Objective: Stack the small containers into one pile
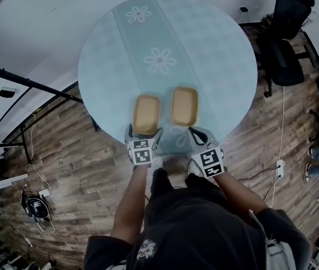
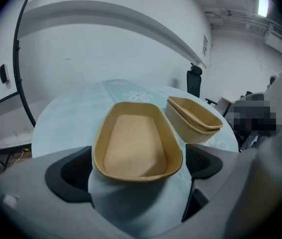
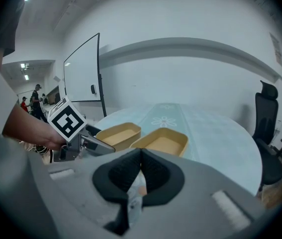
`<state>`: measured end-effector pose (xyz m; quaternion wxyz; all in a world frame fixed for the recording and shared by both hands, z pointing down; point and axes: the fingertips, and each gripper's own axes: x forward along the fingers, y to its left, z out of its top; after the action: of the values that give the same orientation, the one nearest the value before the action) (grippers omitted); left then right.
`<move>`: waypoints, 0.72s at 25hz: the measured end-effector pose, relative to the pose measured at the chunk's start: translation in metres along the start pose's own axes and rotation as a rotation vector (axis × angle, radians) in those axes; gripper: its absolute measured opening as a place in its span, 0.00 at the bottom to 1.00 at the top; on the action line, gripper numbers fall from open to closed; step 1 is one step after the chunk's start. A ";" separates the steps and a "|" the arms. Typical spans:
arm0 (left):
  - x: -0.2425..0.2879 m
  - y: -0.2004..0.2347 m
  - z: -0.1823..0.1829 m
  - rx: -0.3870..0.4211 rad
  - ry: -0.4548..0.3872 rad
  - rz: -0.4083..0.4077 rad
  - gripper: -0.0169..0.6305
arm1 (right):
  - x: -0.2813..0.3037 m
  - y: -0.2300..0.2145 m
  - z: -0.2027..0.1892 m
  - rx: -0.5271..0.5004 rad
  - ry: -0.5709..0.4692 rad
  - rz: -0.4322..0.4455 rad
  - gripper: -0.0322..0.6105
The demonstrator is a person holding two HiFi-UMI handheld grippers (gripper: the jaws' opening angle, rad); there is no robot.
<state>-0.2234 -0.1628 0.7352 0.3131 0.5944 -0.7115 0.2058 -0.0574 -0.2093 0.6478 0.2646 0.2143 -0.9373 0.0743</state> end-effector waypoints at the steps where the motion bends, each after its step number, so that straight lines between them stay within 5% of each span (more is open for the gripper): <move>1: 0.002 -0.001 0.000 0.003 0.006 0.001 0.95 | -0.001 -0.002 -0.001 0.001 0.003 0.001 0.05; 18: 0.000 -0.003 0.009 0.015 0.000 0.025 0.81 | -0.004 -0.016 -0.006 0.026 0.010 0.002 0.05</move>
<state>-0.2220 -0.1693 0.7288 0.3059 0.5877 -0.7175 0.2152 -0.0449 -0.2206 0.6512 0.2665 0.2166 -0.9350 0.0880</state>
